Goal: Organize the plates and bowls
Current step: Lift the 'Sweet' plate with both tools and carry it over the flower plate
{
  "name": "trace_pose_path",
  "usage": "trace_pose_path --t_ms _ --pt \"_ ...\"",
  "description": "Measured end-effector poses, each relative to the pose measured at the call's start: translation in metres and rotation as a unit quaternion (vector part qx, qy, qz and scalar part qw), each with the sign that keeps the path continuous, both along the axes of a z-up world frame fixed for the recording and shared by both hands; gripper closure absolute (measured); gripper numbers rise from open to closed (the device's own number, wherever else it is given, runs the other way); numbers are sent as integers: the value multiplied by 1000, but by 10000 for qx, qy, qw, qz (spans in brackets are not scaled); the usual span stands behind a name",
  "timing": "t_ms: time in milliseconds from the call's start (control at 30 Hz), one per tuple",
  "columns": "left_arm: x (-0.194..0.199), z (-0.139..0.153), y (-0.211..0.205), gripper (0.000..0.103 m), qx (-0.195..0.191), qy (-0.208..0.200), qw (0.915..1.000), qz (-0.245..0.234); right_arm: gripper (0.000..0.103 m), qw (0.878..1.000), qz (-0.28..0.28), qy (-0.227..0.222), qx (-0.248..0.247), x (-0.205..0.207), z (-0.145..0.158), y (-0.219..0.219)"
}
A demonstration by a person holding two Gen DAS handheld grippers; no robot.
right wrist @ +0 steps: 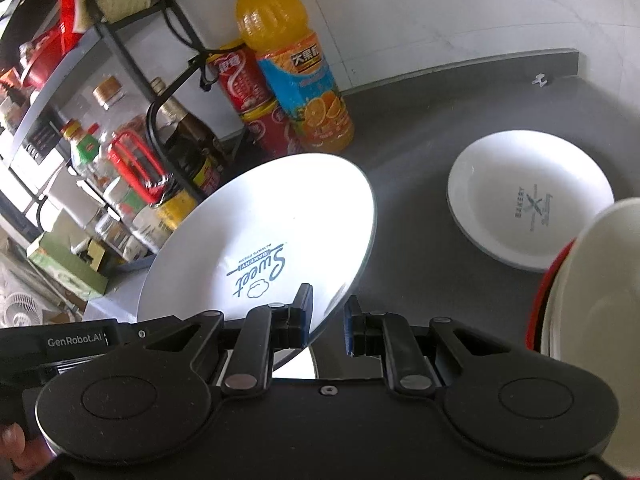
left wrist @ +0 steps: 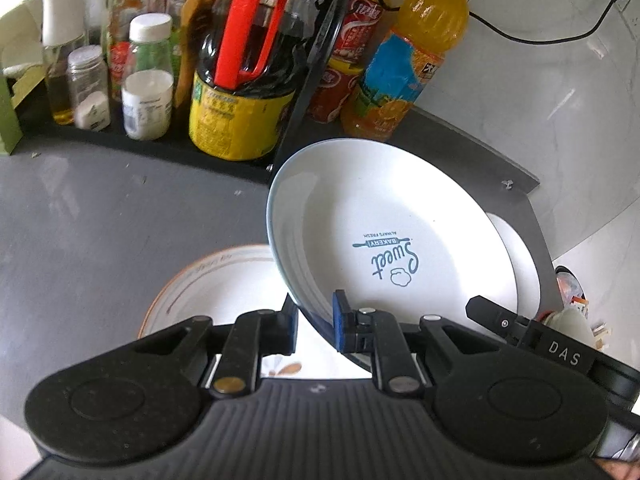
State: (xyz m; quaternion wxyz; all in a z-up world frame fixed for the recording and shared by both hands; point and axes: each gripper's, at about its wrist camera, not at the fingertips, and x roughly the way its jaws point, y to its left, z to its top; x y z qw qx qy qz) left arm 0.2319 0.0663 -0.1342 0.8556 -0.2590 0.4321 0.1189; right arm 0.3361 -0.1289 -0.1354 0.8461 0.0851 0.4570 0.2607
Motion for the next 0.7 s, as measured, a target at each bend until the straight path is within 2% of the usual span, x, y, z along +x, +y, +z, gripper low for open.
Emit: trace_pose_path --t_ms 700 --pt "-71 -23 -15 87 -131 253 9988 409 87 9989 420 74 -187 -54 -11 -7"
